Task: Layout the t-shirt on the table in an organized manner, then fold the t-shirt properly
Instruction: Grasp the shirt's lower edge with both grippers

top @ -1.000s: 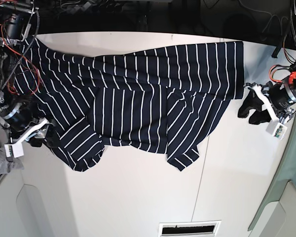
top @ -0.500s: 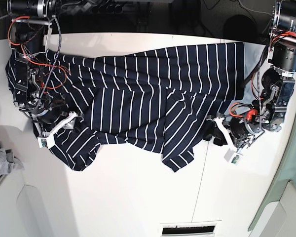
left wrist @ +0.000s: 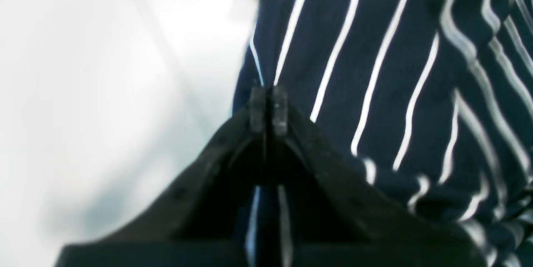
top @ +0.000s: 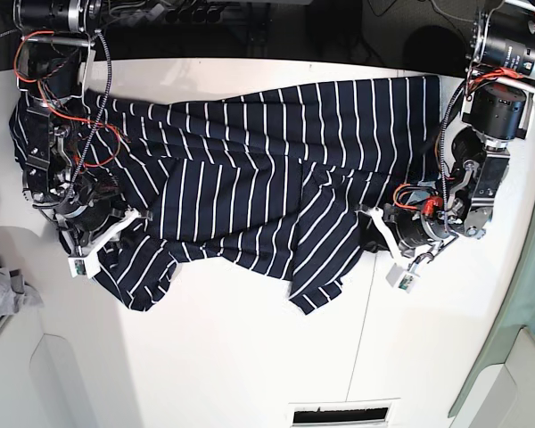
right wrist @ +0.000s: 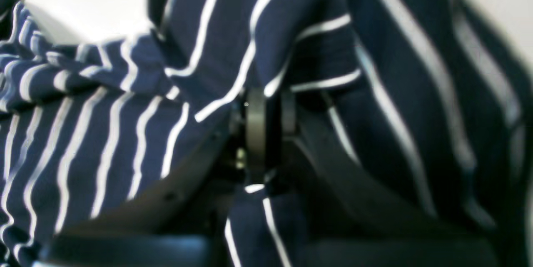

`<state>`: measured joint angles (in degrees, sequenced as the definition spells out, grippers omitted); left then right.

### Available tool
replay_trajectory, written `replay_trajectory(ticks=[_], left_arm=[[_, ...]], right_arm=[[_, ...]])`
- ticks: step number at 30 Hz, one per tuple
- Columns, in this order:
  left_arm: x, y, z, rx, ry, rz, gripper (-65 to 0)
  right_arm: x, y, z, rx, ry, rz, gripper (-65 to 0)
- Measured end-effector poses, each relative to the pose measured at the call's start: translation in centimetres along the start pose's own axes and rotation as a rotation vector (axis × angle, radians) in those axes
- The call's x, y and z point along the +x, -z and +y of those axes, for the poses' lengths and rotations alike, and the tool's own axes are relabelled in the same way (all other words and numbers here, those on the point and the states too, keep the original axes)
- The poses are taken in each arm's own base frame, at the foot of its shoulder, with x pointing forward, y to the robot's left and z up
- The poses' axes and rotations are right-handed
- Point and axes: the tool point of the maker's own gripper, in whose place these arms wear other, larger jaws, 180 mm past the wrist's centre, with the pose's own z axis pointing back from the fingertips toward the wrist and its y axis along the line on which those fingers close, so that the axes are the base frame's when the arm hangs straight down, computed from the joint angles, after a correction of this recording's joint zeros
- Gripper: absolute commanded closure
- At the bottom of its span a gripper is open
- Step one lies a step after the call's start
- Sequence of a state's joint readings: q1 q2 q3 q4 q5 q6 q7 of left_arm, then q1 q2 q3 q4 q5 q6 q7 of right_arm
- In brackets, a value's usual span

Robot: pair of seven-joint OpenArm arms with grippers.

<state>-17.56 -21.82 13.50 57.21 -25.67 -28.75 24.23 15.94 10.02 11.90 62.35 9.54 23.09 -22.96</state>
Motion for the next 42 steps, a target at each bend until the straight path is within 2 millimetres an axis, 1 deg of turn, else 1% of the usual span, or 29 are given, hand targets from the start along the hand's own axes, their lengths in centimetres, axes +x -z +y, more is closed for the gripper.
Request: replay_trajectory(ticks=[3,5,7,9,12,14,16,19,21,22,24,26,27,31,32,33,35,36,37,38,39,40,41,42], left_arm=[[0.8,-1.8,2.2,0.041,0.053,0.008,0.0],[1.6,-3.2,3.4,0.058,0.075,0.002,0.0],[2.1,-4.6,4.0,0.065,0.096,-0.011,0.0],[1.8,-5.7,4.2,0.067,0.122,-0.007,0.0],[-0.1,-6.9,4.2,0.066,0.155,0.032,0.0],[-1.7,-7.3,4.0,0.062,0.16,0.062,0.0],[-3.2,-7.3,3.5,0.049,0.143,0.085,0.0],[-4.9,-7.0,1.8,0.002,0.08,0.093,0.0],[-5.2,-6.5,0.8,-0.017,0.064,0.089,0.0],[-5.1,-6.2,0.4,-0.024,0.059,0.083,0.0],[-4.2,-5.8,-0.1,-0.032,0.056,0.052,0.0],[-3.0,-5.4,0.0,-0.017,0.081,0.023,0.0],[-2.4,-5.3,0.3,0.006,0.086,0.017,0.0],[-0.6,-5.3,3.2,0.154,0.117,0.005,0.0],[0.0,-5.4,3.8,0.182,0.129,-0.002,0.0],[0.4,-5.4,4.3,0.208,0.143,-0.005,0.0],[1.1,-5.5,4.8,0.23,0.165,-0.011,0.0],[1.2,-5.5,4.9,0.234,0.168,-0.01,0.0],[1.1,-5.4,5.1,0.238,0.169,-0.005,0.0],[0.8,-5.4,5.2,0.238,0.163,0.002,0.0],[0.3,-5.3,5.4,0.243,0.159,0.013,0.0],[-0.2,-5.3,5.7,0.247,0.151,0.029,0.0],[-0.8,-5.2,5.9,0.25,0.145,0.043,0.0],[-1.3,-5.2,6.0,0.252,0.139,0.055,0.0]], right_arm=[[3.6,-1.3,-0.4,-0.014,-0.05,-0.083,0.0],[5.5,-2.3,-1.0,-0.031,-0.092,-0.12,0.0],[6.6,-3.3,-1.9,-0.056,-0.127,-0.131,0.0],[7.3,-4.0,-2.9,-0.08,-0.15,-0.138,0.0],[7.3,-4.5,-4.4,-0.12,-0.143,-0.118,0.0],[6.5,-4.7,-5.2,-0.147,-0.121,-0.074,0.0],[5.9,-4.8,-5.5,-0.15,-0.098,-0.059,0.0],[5.0,-5.2,-6.1,-0.148,-0.036,-0.066,0.0],[3.9,-5.5,-6.4,-0.143,0.001,-0.059,0.0],[3.3,-5.5,-6.4,-0.143,0.01,-0.051,0.0],[2.8,-5.5,-6.1,-0.134,0.022,-0.047,0.0],[3.3,-5.3,-5.8,-0.125,0.028,-0.068,0.0],[3.9,-5.3,-5.7,-0.122,0.028,-0.098,0.0],[5.4,-5.2,-5.8,-0.12,0.031,-0.153,0.0],[6.1,-4.9,-5.9,-0.121,0.034,-0.166,0.0],[7.2,-4.7,-5.9,-0.117,0.036,-0.187,0.0],[10.2,-4.1,-5.7,-0.102,0.051,-0.237,0.0],[12.1,-3.6,-5.3,-0.081,0.056,-0.269,0.0],[14.0,-3.2,-4.5,-0.05,0.053,-0.298,-2.0],[15.7,-2.7,-3.5,-0.009,0.042,-0.321,-11.1],[17.0,-2.2,-2.4,0.029,0.034,-0.33,-22.9],[17.9,-1.6,-1.7,0.049,0.034,-0.33,-34.4],[18.2,-1.0,-1.1,0.06,0.033,-0.318,-43.7],[18.3,-0.4,-0.6,0.067,0.027,-0.302,-45.9]])
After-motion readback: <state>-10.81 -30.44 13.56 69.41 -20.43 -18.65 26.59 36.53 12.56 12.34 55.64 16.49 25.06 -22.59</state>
